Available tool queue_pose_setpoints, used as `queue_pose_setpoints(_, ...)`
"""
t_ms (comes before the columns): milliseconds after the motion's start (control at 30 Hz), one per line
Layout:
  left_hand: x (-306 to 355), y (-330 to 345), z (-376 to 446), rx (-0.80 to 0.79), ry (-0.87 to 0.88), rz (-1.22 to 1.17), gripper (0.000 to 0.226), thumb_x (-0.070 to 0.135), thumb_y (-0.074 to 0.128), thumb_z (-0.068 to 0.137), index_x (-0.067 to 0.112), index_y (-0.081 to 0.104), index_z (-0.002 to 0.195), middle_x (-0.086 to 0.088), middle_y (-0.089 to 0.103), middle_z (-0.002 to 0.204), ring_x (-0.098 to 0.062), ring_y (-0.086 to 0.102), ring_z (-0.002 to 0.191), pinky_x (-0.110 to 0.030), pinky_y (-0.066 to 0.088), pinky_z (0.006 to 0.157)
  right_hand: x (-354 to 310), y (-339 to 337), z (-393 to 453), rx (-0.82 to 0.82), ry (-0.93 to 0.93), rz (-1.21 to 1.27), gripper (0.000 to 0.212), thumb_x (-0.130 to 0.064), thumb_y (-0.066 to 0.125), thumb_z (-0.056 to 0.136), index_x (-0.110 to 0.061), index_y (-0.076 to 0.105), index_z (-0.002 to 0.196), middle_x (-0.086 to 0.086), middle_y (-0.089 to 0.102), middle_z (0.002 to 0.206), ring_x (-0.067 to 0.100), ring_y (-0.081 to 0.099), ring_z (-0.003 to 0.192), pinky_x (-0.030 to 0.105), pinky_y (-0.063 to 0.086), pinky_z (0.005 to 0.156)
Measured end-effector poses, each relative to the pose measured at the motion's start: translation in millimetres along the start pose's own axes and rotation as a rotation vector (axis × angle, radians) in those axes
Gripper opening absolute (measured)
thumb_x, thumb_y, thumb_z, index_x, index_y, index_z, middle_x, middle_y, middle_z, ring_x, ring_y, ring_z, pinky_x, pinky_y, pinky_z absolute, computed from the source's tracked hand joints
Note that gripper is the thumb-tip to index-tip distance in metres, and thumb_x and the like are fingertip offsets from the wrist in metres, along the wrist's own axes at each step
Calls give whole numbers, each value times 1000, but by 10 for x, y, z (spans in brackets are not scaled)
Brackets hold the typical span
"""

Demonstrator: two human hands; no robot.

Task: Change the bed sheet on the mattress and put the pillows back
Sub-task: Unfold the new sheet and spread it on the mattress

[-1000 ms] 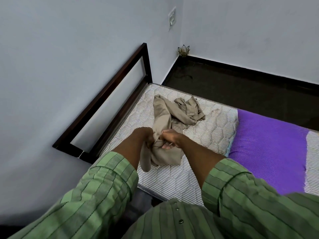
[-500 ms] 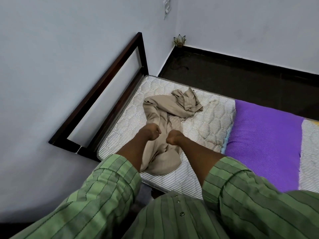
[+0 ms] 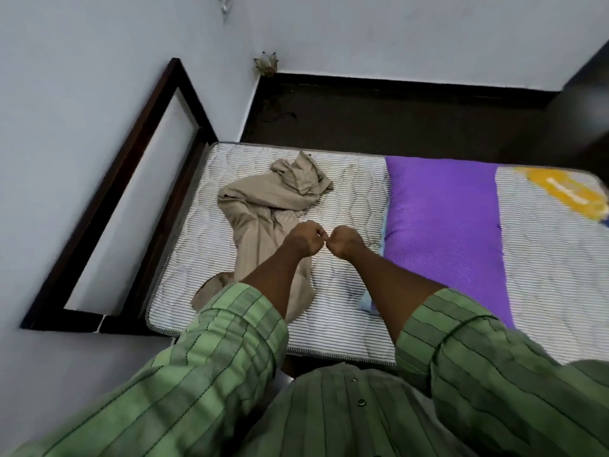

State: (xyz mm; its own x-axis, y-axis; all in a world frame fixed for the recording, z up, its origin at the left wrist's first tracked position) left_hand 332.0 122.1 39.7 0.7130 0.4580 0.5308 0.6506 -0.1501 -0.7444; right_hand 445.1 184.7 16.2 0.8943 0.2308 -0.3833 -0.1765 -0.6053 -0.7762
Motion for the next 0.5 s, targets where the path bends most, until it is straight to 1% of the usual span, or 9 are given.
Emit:
queue_pose_setpoints(100,456,200,147,-3,36,12,16,16,65,87,19,80,92,-2,77,104,-24,67,104,-29,51,87,441,-294,-62,39,45,54,44,-39,53,98,-3,70,114,20,69,122,38,64,117,38,53,90)
queue_pose_setpoints(133,609,281,207,-6,51,18,16,17,65,87,19,80,92,-2,77,103,-24,67,104,-29,51,87,609,-377,-65,46,58,67,42,-38,54,97,-4,70,114,19,69,122,38,64,117,38,53,89)
queue_pose_setpoints(233,1125,558,328,5,71,-13,16,15,66,87,18,80,93,-1,78,102,-21,68,103,-25,49,88,1151,-613,-100,63,91,86,32,-28,57,94,-5,70,112,17,69,121,37,64,116,34,51,84)
queue_pose_setpoints(300,1430,818,388,4,70,-34,14,16,66,88,19,79,91,-1,78,100,-22,68,101,-27,51,88,1562,-751,-134,54,110,104,30,-28,57,93,-6,70,109,16,70,118,35,64,114,31,49,81)
queue_pose_setpoints(367,1691,1097,449,-20,79,-17,12,18,65,90,17,77,89,-4,77,98,-25,69,99,-29,51,86,1986,-861,-147,62,115,124,28,-29,59,93,-7,69,108,15,70,117,35,64,114,32,49,84)
queue_pose_setpoints(400,1751,1228,486,-30,81,-17,11,18,65,90,17,76,90,-5,76,98,-26,69,99,-28,50,84,2159,-885,-159,72,122,153,28,-28,61,92,-7,67,110,15,69,118,35,63,115,33,50,87)
queue_pose_setpoints(433,1842,1380,522,-44,79,-27,10,17,65,89,18,75,92,-6,76,98,-27,69,98,-29,51,84,2375,-916,-174,84,142,185,33,-29,63,91,-8,65,116,15,68,121,35,62,117,35,50,89)
queue_pose_setpoints(500,1956,1612,596,-65,84,-24,15,16,68,87,12,72,101,-14,74,96,-33,69,96,-33,50,83,2730,-980,-191,117,185,205,49,-37,68,89,-9,59,128,17,63,129,38,59,122,40,52,96)
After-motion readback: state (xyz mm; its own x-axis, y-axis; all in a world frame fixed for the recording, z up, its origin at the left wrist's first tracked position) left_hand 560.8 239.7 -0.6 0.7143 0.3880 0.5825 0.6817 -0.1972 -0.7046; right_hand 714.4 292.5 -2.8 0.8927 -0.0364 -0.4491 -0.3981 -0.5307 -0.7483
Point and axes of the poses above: each hand's wrist, its own z-axis towards the middle knuckle, its own y-axis out of the palm, x = y × z, the point moved 3 cm from there along z, towards the middle knuckle
